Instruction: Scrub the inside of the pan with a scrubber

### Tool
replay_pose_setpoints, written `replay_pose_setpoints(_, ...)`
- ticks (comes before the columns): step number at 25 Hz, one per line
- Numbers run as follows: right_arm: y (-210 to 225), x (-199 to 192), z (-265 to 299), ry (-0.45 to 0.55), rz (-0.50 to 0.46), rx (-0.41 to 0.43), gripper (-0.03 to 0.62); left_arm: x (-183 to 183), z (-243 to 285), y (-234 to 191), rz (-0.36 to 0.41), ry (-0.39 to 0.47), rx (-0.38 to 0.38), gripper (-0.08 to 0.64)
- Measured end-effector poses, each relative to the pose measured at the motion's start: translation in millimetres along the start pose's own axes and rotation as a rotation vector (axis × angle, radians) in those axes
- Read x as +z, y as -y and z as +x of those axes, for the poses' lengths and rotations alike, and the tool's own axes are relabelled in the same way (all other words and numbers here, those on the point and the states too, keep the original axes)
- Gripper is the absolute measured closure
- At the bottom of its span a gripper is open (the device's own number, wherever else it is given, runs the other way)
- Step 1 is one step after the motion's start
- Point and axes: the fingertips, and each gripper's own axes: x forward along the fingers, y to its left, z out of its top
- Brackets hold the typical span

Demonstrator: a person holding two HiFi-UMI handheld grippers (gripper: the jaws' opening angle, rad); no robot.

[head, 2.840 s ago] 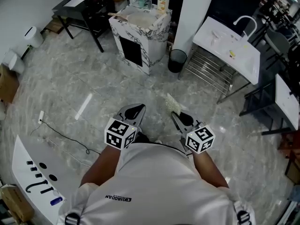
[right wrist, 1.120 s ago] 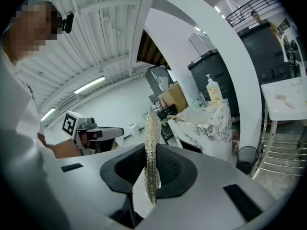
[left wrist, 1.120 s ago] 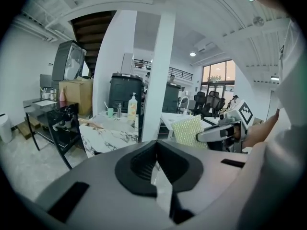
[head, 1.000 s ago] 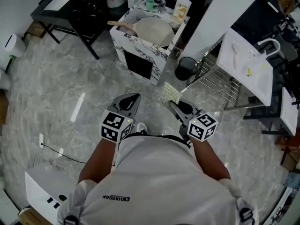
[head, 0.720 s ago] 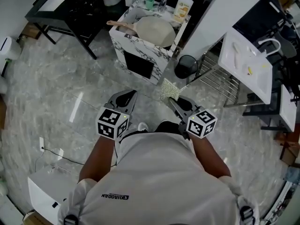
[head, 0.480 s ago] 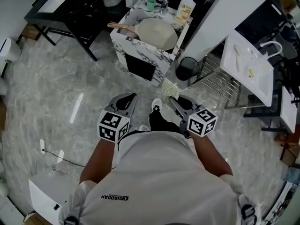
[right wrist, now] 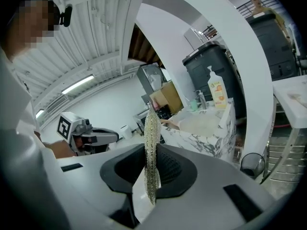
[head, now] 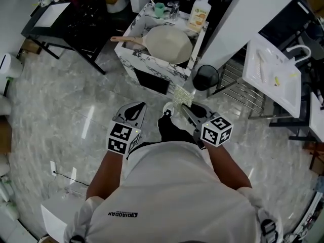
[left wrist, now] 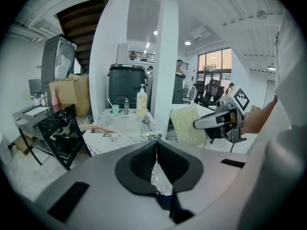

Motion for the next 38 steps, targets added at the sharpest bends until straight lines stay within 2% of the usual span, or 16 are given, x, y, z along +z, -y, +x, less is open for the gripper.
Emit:
replay_pose_setpoints(4, 31.8, 20.8, 24.4, -0.002, -0.001, -0.005, 0.512, 17.5, 39.1, -26.7, 0.020, -0.020, -0.015, 0.545)
replay_pose_setpoints(7, 58.4, 46.4, 47.3, 0.020, 0.018, 0.014, 0.512, 35.6, 73.0, -51.9, 0.064, -0.033, -0.009, 0.545)
replay_pose_setpoints(11, 102.6, 85.3, 83.1, 0.038, 0.012, -0.007, 0.513, 61.4, 118.2, -87.1, 0.114, -0.049, -0.006, 0.545)
replay_pose_setpoints(15, 141.0, 121.7, 115.8, 0.036, 0.007, -0.012, 0.514, 90.4, 154.5, -124.4, 0.090, -0.054, -0.006, 0.545)
replay_pose_setpoints(18, 165.0, 145.2, 136.8, 0.042, -0.003, -0.008, 0.513, 104.9, 181.1, -153.8, 0.102, -0.066, 0.012, 0.545)
replay_pose_setpoints(24, 207.0, 170.4, 160.1, 0.049, 0.020, -0.034, 0.513, 116.9, 220.7, -195.1, 0.103, -0.105, 0.028, 0.544)
replay_pose_setpoints(28, 219.0, 176.6, 171.2, 0.048, 0.031, -0.046, 0.514, 115.4, 233.9, -215.8, 0.148, -0.143, 0.030, 0.543)
replay_pose_setpoints(33, 230.6, 178.2, 186.3, 0.034, 0.043, -0.080, 0.513, 107.5, 248.1, -241.0, 0.218, -0.207, -0.001, 0.543)
replay_pose_setpoints(38, 244.3, 182.2, 207.0, 0.043, 0.083, -0.162, 0.512, 94.7, 271.3, -276.0, 0.279, -0.258, -0.064, 0.543)
